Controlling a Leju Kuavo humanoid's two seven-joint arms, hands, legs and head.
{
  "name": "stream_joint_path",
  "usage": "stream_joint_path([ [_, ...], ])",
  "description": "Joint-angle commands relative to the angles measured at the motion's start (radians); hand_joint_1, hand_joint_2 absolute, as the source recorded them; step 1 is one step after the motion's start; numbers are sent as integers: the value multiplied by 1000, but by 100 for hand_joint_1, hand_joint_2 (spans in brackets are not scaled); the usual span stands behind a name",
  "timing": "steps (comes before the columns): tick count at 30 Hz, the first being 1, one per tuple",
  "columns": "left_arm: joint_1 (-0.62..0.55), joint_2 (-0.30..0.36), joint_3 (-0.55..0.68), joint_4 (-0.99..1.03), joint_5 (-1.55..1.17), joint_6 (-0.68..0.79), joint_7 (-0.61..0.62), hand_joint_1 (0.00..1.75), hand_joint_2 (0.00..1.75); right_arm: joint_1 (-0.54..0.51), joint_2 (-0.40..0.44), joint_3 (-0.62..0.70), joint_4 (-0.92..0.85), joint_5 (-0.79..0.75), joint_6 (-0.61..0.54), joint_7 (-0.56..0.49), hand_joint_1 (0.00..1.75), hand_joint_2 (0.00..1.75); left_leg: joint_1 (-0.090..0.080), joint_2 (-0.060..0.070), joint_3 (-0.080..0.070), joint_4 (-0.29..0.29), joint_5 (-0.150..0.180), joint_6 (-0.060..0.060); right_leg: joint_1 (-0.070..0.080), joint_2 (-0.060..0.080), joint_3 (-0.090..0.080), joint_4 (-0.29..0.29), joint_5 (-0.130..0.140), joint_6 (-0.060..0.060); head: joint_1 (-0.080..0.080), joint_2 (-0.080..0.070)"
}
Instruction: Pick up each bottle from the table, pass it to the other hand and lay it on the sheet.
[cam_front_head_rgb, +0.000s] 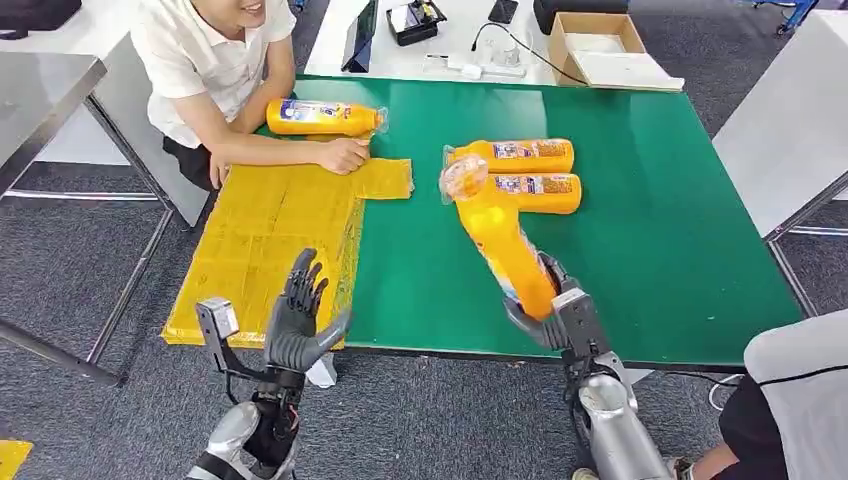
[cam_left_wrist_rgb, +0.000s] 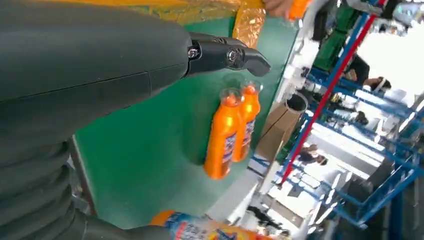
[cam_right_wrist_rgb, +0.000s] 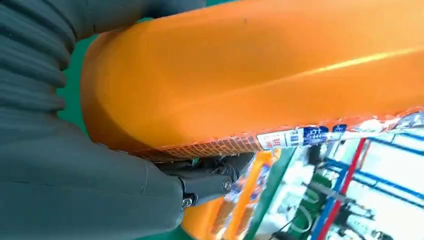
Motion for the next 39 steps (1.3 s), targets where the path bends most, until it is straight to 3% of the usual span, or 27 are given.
stream_joint_path([
  [1,-22,15,-53,70,-13,6,-4,0,175,-2,19,52,-39,-5,6,10,164,175,0,2,2,-1,-1,-1,0,1,1,0,0,-1,0,0],
  [3,-38,34,-90,78,-69,-2,-3,0,175,-8,21,79,-29,-2,34,13,166,175,0,1,3,-1,-1,-1,0,0,2,0,-1,-2,0,0],
  [5,-61,35,-128,108,-158,13,-6,0,175,-25,28,167,8,47,54,26,157,175,0,1,2,-1,-1,-1,0,1,1,0,0,-2,0,0],
  [7,-83,21,-147,136,-206,-2,-2,0,175,-42,57,241,64,64,71,23,171,175,0,3,3,-1,-1,-1,1,3,2,-1,0,-2,0,0],
  [11,-98,1,-157,140,-262,-17,-20,0,175,-74,90,335,155,68,77,25,169,175,1,4,4,-1,-1,-2,1,3,3,-1,0,-2,0,0],
  [15,-95,-19,-140,124,-154,-119,7,0,175,-103,91,393,210,84,71,29,147,175,1,2,3,-1,-1,-1,1,1,2,0,-1,-2,0,0],
  [17,-92,-19,-140,112,-119,-136,14,0,175,-110,97,410,225,93,67,31,120,175,1,3,3,-1,-1,-1,1,2,2,0,0,-2,0,0],
  [18,-94,-17,-147,106,-119,-136,16,0,175,-113,99,419,232,100,63,34,117,175,1,4,9,-1,-3,-2,1,4,7,0,-2,-3,0,0],
  [20,-94,-17,-147,106,-119,-136,16,0,175,-113,99,419,232,100,63,34,117,175,1,1,1,-1,0,-1,1,1,1,0,0,-1,0,0],
  [23,-94,-17,-147,106,-119,-136,16,0,175,-113,99,419,232,100,63,34,117,175,0,1,2,-1,-1,-1,0,1,2,0,-1,-2,0,0],
  [28,-106,-26,-145,121,-27,-166,49,0,175,-126,110,460,249,135,25,41,133,175,1,2,4,-1,-2,-2,1,1,3,0,-2,-3,0,0],
  [33,-91,-24,-125,70,155,-254,75,0,175,-123,119,479,286,127,17,39,127,175,1,1,6,-1,-2,-2,1,1,5,0,-2,-3,0,0],
  [39,-88,-20,-127,59,160,-251,80,0,175,-124,119,480,293,126,12,35,129,175,1,1,3,0,-1,-1,1,0,3,0,-2,-2,0,0],
])
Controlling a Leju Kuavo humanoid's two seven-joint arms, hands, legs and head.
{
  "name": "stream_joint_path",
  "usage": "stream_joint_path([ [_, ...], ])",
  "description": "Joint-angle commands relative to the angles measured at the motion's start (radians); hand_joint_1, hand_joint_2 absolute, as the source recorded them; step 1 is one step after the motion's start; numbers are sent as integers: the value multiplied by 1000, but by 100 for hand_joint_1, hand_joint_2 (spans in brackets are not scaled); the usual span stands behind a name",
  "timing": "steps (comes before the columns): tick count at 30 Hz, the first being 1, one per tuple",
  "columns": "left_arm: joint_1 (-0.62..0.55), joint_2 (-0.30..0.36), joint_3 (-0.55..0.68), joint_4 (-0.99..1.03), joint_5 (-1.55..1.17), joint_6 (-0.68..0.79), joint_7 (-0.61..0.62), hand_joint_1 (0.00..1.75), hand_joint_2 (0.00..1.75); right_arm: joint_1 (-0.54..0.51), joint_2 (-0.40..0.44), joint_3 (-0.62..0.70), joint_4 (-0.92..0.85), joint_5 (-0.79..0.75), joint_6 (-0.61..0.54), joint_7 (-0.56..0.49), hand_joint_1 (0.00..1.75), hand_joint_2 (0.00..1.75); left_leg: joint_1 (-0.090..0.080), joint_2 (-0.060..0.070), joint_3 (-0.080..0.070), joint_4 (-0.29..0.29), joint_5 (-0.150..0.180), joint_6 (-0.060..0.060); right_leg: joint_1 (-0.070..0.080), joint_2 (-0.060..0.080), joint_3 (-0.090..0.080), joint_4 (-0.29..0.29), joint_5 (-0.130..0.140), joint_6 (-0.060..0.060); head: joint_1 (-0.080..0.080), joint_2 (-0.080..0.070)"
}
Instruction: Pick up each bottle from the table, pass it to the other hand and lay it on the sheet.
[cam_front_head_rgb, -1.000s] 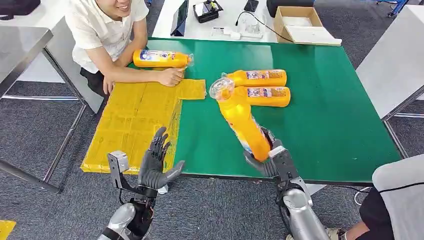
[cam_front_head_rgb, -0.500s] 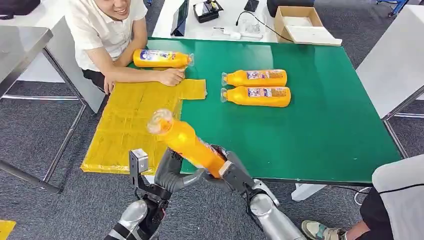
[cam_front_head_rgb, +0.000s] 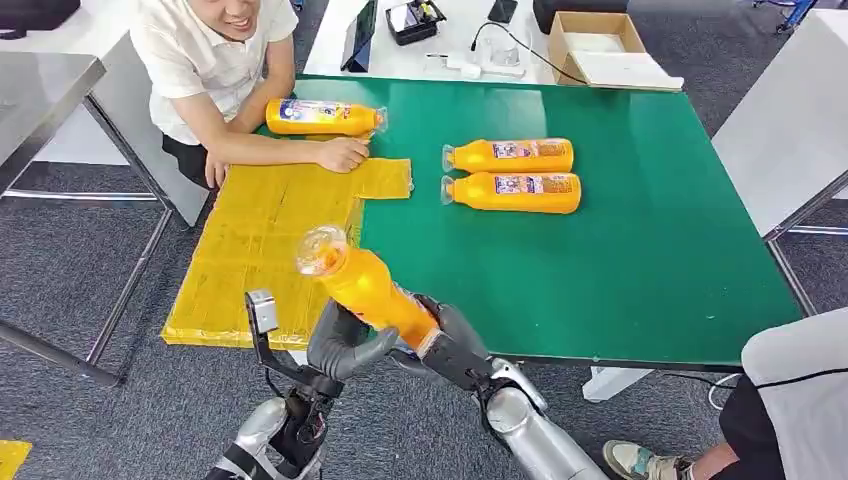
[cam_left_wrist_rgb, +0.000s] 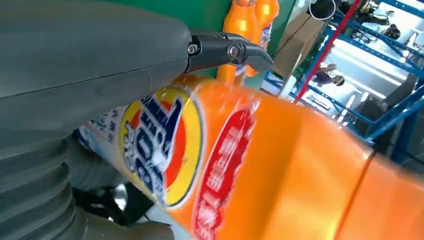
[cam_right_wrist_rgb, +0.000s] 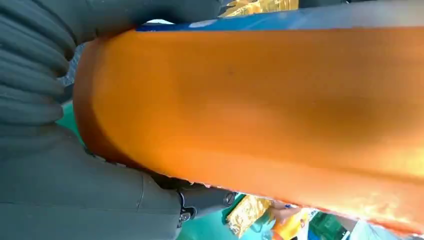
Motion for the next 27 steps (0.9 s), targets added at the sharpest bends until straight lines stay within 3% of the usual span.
stream_joint_path([
  [1,-29,9,-19,-3,55,-42,25,0,175,-43,6,67,113,8,-6,3,129,175,1,0,6,0,-2,-2,1,0,5,1,-3,-3,0,0],
  [5,-48,27,-39,25,90,1,76,0,175,-56,13,109,162,80,-98,20,131,175,0,0,3,-1,-1,-1,1,0,3,0,-1,-2,0,0],
  [6,-58,25,-40,48,83,25,82,68,175,-62,14,128,171,117,-141,35,126,175,1,0,4,0,-1,-1,1,0,4,0,-2,-2,0,0],
  [7,-62,25,-40,57,85,34,89,175,175,-65,13,143,175,145,-167,47,122,175,0,0,3,-1,-1,-1,0,0,3,0,-1,-2,0,0],
  [9,-68,17,-32,79,105,39,101,175,175,-76,18,183,191,220,-239,83,103,175,1,1,7,-1,-2,-2,1,0,6,0,-3,-3,0,0],
  [12,-73,20,-27,86,112,58,109,175,175,-82,29,208,210,269,-293,114,106,175,1,0,5,-1,-2,-2,1,-1,5,0,-2,-3,0,0],
  [17,-83,22,-26,88,61,132,83,175,175,-99,44,238,242,334,-374,161,98,175,0,0,2,0,0,-1,1,-1,2,0,-1,-1,0,0],
  [20,-77,22,-25,70,-3,195,62,175,175,-118,40,275,245,445,-482,251,70,175,0,0,4,0,-1,-1,0,0,4,0,-2,-2,0,0],
  [21,-71,18,-16,62,-1,194,65,175,175,-118,40,274,242,467,-505,270,49,175,1,0,2,0,-1,-1,1,-1,2,0,-1,-2,0,0],
  [22,-67,19,-11,56,-1,195,65,175,175,-111,45,256,237,451,-500,268,5,175,1,1,4,0,-2,-2,1,0,3,0,-2,-2,0,0],
  [27,-40,31,42,10,69,156,51,175,175,-29,43,177,153,295,-464,112,0,175,0,0,3,-1,-1,-1,1,-1,3,-1,-1,-2,0,0],
])
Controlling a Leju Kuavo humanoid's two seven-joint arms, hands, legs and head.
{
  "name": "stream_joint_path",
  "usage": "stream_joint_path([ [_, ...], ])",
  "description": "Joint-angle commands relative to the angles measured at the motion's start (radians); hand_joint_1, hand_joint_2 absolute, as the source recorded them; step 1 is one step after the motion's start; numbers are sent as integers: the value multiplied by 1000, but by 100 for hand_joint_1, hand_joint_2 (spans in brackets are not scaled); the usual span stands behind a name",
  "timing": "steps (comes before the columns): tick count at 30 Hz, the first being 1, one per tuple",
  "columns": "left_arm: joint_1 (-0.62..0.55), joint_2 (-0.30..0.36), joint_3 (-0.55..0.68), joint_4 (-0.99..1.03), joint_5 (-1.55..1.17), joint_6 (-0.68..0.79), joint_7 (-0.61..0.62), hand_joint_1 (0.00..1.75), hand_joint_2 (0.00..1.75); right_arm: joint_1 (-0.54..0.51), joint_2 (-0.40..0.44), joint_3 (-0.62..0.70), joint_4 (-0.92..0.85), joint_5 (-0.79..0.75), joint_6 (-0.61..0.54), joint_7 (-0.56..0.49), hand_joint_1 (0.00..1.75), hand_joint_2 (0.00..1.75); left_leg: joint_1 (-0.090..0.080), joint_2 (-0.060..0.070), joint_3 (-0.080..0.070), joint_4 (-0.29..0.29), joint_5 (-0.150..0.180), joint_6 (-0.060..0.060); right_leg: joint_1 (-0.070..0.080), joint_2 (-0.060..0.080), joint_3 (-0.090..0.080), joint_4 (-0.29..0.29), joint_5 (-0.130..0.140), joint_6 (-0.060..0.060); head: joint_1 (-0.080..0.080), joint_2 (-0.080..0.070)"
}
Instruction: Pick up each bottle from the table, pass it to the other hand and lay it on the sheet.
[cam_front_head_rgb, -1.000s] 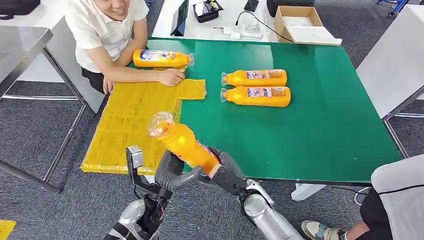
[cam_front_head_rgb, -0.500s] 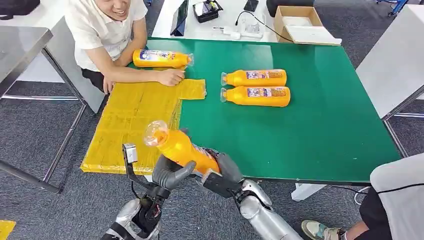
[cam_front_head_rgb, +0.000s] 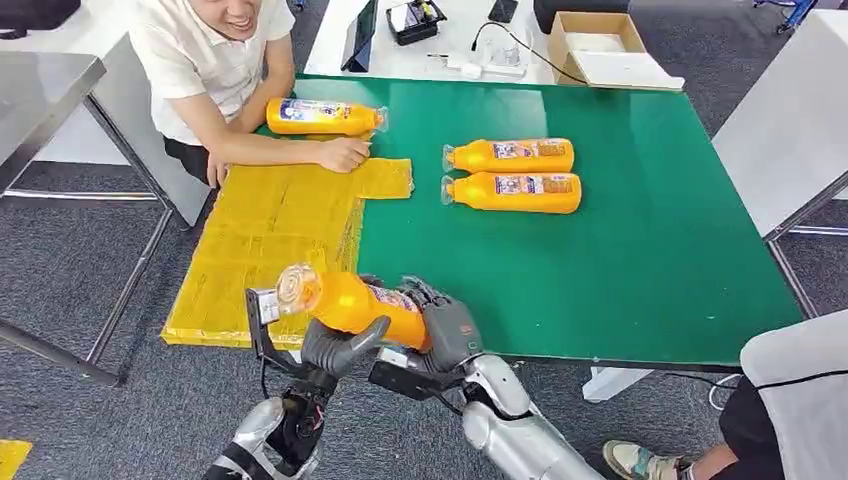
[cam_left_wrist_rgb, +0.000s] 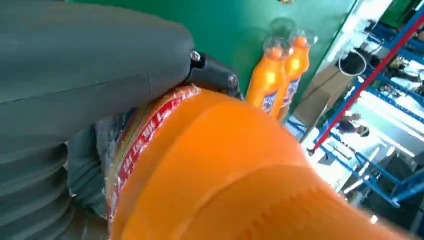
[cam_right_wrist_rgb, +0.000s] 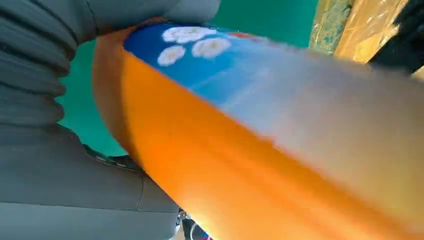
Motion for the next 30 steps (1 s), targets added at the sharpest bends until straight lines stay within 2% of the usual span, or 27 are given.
stream_joint_path([
  [1,-28,26,31,-23,62,-29,-8,175,175,54,0,-3,-7,-132,30,-144,0,175,1,0,2,-1,-1,-1,1,-1,3,-1,-1,-1,1,0],
  [4,-25,22,40,-26,70,-32,-11,175,175,68,-6,-9,-41,-149,36,-155,0,175,1,0,5,0,-2,-2,1,-1,5,0,-3,-3,1,0],
  [5,-19,22,59,-35,99,-45,-21,175,175,84,-18,-6,-80,-160,20,-194,0,0,1,0,4,0,-2,-1,1,0,4,0,-2,-2,0,0],
  [8,-10,36,131,-63,149,-52,-35,175,175,140,-55,-19,-192,-184,-12,-241,0,0,1,-1,2,0,-1,-1,1,-1,2,0,-1,-2,1,0],
  [10,-20,46,170,-67,125,-11,-51,175,175,168,-69,-23,-243,-168,-67,-266,0,0,1,0,6,0,-3,-2,2,-1,6,0,-3,-3,0,0],
  [11,-44,65,164,-56,-121,194,-157,175,175,206,-79,-40,-315,-177,-123,-304,0,0,1,-1,4,-1,-1,-1,1,-1,4,0,-2,-2,0,0],
  [12,-59,66,174,-42,-216,270,-178,175,175,225,-90,-38,-360,-156,-143,-301,0,0,1,0,2,0,-1,-1,1,-1,2,0,-1,-2,1,0],
  [14,-101,86,166,13,-507,450,-193,175,175,265,-102,-49,-452,-152,-156,-299,0,0,1,-2,2,0,-1,-1,1,-2,2,0,-2,-2,1,0],
  [15,-139,103,142,86,-775,557,-126,175,175,284,-108,-61,-501,-137,-160,-291,0,0,1,-2,3,0,-1,-2,1,-3,3,1,-2,-3,0,0],
  [19,-249,95,136,250,-1107,538,-44,175,175,305,-110,-92,-576,-130,-122,-290,0,0,1,-6,4,-1,0,-2,1,-6,5,0,-3,-3,0,0],
  [21,-305,81,165,311,-1154,529,-24,175,175,295,-100,-88,-573,-127,-110,-296,0,0,1,-5,4,0,0,-1,1,-5,5,0,-2,-3,0,0],
  [25,-308,83,168,315,-1153,527,-25,175,175,294,-97,-87,-570,-127,-109,-296,0,0,1,0,2,0,0,-1,1,-1,2,0,0,-3,1,0],
  [27,-371,98,138,415,-1326,566,62,175,175,285,-90,-82,-558,-151,-103,-322,0,0,1,1,7,-1,-2,-2,1,-1,6,0,0,-6,0,0],
  [28,-428,104,111,519,-1422,554,126,175,175,278,-90,-76,-556,-152,-96,-325,0,0,1,0,2,-1,0,-1,1,-3,2,0,1,-4,0,0],
  [30,-458,97,124,574,-1425,563,108,175,175,275,-89,-75,-555,-153,-91,-325,0,0,1,-1,3,-1,0,-1,1,-3,3,0,1,-5,0,0],
])
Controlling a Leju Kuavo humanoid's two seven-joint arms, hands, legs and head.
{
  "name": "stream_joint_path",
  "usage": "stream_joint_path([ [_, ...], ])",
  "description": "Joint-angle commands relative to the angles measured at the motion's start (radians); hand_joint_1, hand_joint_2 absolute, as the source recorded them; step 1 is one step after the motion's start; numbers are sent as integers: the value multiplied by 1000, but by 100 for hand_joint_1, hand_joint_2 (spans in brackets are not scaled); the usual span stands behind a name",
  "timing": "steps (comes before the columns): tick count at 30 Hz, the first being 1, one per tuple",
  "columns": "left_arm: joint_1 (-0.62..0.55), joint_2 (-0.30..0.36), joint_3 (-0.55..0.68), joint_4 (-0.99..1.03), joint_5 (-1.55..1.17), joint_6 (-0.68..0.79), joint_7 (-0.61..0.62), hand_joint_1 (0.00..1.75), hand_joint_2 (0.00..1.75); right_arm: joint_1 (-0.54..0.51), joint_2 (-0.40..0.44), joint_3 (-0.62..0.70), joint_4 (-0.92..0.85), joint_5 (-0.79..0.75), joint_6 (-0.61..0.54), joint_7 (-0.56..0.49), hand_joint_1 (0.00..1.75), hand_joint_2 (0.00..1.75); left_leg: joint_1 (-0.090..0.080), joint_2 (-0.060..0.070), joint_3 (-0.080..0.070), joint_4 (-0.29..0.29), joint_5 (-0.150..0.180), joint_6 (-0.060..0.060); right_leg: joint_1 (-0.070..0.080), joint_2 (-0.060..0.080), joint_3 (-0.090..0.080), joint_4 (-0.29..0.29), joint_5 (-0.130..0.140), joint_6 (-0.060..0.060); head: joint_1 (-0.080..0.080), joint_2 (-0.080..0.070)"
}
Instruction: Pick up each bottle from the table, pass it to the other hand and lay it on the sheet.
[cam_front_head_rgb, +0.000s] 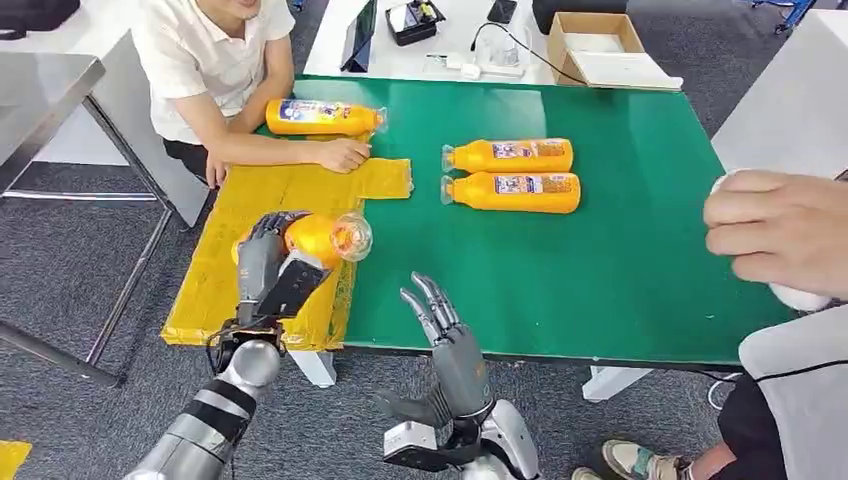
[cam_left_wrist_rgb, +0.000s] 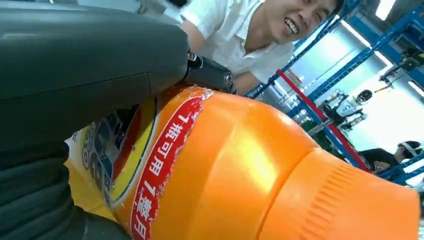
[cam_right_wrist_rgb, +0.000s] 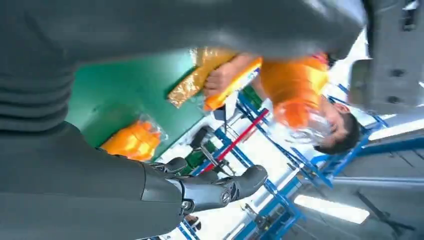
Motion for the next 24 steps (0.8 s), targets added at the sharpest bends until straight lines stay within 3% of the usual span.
stream_joint_path([
  [1,-236,26,-20,406,-222,23,99,175,175,-24,-21,-4,-17,-23,28,-21,0,0,1,-1,2,0,0,-1,1,-2,3,0,-1,-2,0,0],
  [2,-248,28,-29,433,-253,21,122,175,175,-23,-20,-5,-17,-29,30,-21,0,0,1,-1,4,-1,-1,-2,1,-1,4,0,-1,-2,0,0],
  [3,-294,46,-104,519,-429,31,267,175,175,-31,-20,2,-14,-49,58,-31,0,0,1,1,3,0,-1,-1,1,0,3,0,-1,-2,0,0],
  [5,-335,44,-110,614,-489,-31,312,175,175,-40,-17,7,-6,-64,84,-38,0,0,1,0,3,0,-1,-1,1,-1,3,1,-1,-2,0,0],
  [8,-363,32,-92,704,-492,-131,318,175,175,-42,-13,5,3,-87,111,-44,0,0,1,1,2,0,0,-1,1,1,2,0,0,-1,0,0],
  [16,-363,32,-92,704,-492,-131,318,175,175,-42,-13,5,3,-87,111,-44,0,0,1,1,2,0,-1,-2,1,1,2,1,-1,-2,0,0],
  [21,-394,2,-93,754,-523,-290,373,175,175,-55,3,0,29,-130,154,-64,0,0,1,0,1,0,0,-1,1,0,2,1,-1,-2,0,0],
  [24,-404,-11,-31,774,-464,-351,376,175,175,-57,14,-1,38,-151,166,-72,0,0,1,1,4,0,-1,-2,1,1,4,1,-1,-2,0,0],
])
